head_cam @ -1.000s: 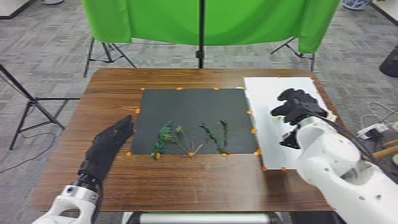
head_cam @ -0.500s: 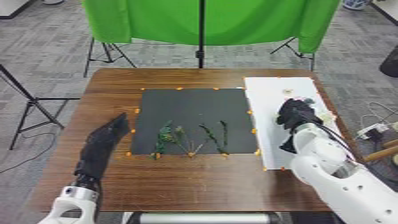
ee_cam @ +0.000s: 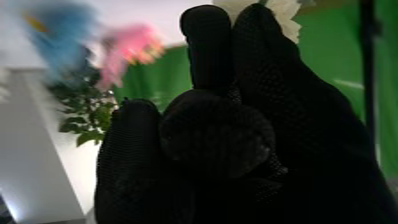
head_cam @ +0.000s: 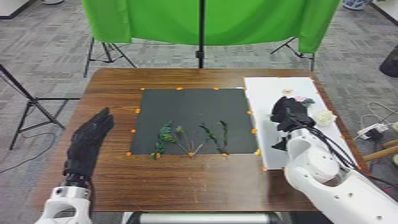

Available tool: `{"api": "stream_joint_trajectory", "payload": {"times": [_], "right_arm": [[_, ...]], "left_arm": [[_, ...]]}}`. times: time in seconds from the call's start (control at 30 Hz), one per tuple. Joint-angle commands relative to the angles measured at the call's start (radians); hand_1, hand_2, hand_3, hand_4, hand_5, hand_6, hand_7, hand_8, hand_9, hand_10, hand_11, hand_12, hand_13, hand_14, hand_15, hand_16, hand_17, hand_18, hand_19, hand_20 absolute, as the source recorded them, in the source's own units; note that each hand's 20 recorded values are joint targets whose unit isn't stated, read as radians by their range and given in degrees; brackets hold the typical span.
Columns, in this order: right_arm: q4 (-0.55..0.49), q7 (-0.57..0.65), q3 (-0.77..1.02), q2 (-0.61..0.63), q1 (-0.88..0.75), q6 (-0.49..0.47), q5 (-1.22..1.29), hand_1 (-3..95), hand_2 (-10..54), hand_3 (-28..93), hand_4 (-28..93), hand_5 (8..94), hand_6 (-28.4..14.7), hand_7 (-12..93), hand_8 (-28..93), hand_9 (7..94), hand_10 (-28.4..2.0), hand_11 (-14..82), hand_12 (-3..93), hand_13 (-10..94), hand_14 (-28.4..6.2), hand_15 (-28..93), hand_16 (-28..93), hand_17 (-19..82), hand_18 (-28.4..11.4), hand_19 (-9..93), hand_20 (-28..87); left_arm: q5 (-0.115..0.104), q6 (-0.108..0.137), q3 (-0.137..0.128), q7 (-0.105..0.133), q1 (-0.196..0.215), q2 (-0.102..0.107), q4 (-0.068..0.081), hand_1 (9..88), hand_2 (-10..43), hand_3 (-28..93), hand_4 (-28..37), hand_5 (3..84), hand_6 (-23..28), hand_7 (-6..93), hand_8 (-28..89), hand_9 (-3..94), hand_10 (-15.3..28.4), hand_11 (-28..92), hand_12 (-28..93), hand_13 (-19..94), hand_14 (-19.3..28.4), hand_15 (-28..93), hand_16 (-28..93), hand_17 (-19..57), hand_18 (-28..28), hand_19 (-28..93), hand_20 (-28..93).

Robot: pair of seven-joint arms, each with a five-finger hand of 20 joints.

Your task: Arrange flowers

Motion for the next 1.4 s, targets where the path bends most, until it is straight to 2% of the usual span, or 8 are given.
{"api": "stream_joint_trajectory", "payload": {"times": [0.03, 0.27, 0.5, 0.53, 0.57, 0.63, 0.87, 1.4], "right_arm": [[-0.133, -0.139, -0.112, -0.020, 0.265, 0.041, 0.148, 65.4, -9.5, 51, -12, 81.7, -1.2, 18, 12, 92.4, -9.5, 7.1, 38.0, 94, -0.8, 59, 32, 72, -7.3, 93, 52], [-0.042, -0.297, -0.418, -0.207, 0.565, 0.005, 0.255, 65.0, -9.5, 52, -13, 81.6, -0.6, 18, 12, 92.3, -8.8, 6.8, 38.1, 94, -0.6, 59, 32, 72, -7.4, 93, 53], [0.075, -0.352, -0.597, -0.374, 0.652, -0.061, 0.299, 64.4, -9.5, 52, -14, 81.2, -0.1, 18, 12, 92.1, -8.8, 6.5, 37.9, 94, -0.6, 60, 32, 72, -7.5, 93, 53], [0.088, -0.350, -0.614, -0.391, 0.659, -0.083, 0.300, 64.3, -9.5, 52, -14, 81.2, -0.1, 18, 12, 92.1, -8.8, 6.5, 37.8, 94, -0.6, 60, 32, 72, -7.5, 93, 54], [0.131, -0.371, -0.613, -0.419, 0.663, -0.112, 0.306, 64.3, -9.5, 52, -14, 81.2, -0.1, 18, 12, 92.0, -8.8, 6.4, 37.8, 94, -0.6, 60, 32, 72, -7.5, 93, 54], [0.138, -0.350, -0.658, -0.435, 0.672, -0.111, 0.300, 64.2, -9.5, 53, -14, 81.0, -0.1, 19, 11, 91.9, -8.7, 6.4, 37.8, 94, -0.5, 60, 32, 72, -7.5, 93, 54], [0.228, -0.338, -0.714, -0.482, 0.682, -0.140, 0.284, 63.7, -9.5, 53, -14, 80.0, 0.0, 19, 11, 91.3, -8.8, 6.3, 37.7, 94, -0.6, 59, 32, 72, -7.5, 93, 54], [0.273, -0.299, -0.726, -0.465, 0.681, -0.219, 0.216, 62.0, -9.5, 51, -13, 74.2, 0.8, 17, 7, 84.7, -10.5, 5.3, 37.2, 94, -0.7, 56, 35, 71, -7.4, 93, 53]], "left_arm": [[-0.039, 0.041, -0.054, 0.009, 0.042, 0.004, -0.008, 21.6, -5.2, 68, -24.1, 38.8, 4.8, 4.3, -4, 36.0, 11.2, 6, 13, 26, 14.7, 5, 5, -0.5, 12.7, 0, 16], [-0.081, 0.086, -0.046, -0.030, 0.035, 0.018, -0.001, 16.0, 5.8, 65, -28.0, 39.9, 5.3, 3.6, -5, 35.8, 11.5, 5, 12, 25, 14.5, 5, 5, -0.5, 12.4, 0, 16], [-0.087, 0.076, -0.019, -0.051, 0.022, 0.020, 0.003, 16.8, 18.5, 57, -28.2, 40.7, 6.3, 2.9, -5, 35.6, 11.9, 5, 11, 25, 14.3, 5, 4, -0.5, 11.9, 0, 16], [-0.086, 0.073, -0.018, -0.056, 0.020, 0.019, 0.002, 16.9, 18.8, 57, -28.2, 40.7, 6.4, 2.9, -5, 35.5, 11.9, 5, 11, 25, 14.3, 5, 4, -0.5, 11.8, 0, 16], [-0.081, 0.074, -0.009, -0.068, -0.009, 0.021, 0.018, 16.5, 19.2, 58, -28.3, 40.7, 6.4, 2.9, -5, 35.5, 11.9, 5, 11, 24, 14.3, 5, 4, -0.5, 11.7, 0, 16], [-0.083, 0.068, -0.011, -0.057, 0.013, 0.020, 0.006, 16.0, 19.2, 59, -28.3, 40.6, 6.4, 2.9, -5, 35.4, 12.0, 5, 11, 24, 14.3, 5, 4, -0.5, 11.7, 0, 16], [-0.080, 0.066, -0.005, -0.054, 0.010, 0.018, 0.002, 16.5, 17.9, 59, -28.3, 40.3, 6.7, 2.9, -5, 35.2, 12.0, 5, 10, 24, 14.5, 5, 4, -0.7, 11.7, 0, 16], [-0.074, 0.037, -0.001, -0.058, 0.008, 0.015, 0.008, 16.5, 13.3, 61, -28.3, 40.1, 6.8, 3.1, -5, 35.1, 11.9, 5, 11, 25, 14.9, 5, 5, -1.1, 12.0, 1, 16]]}}
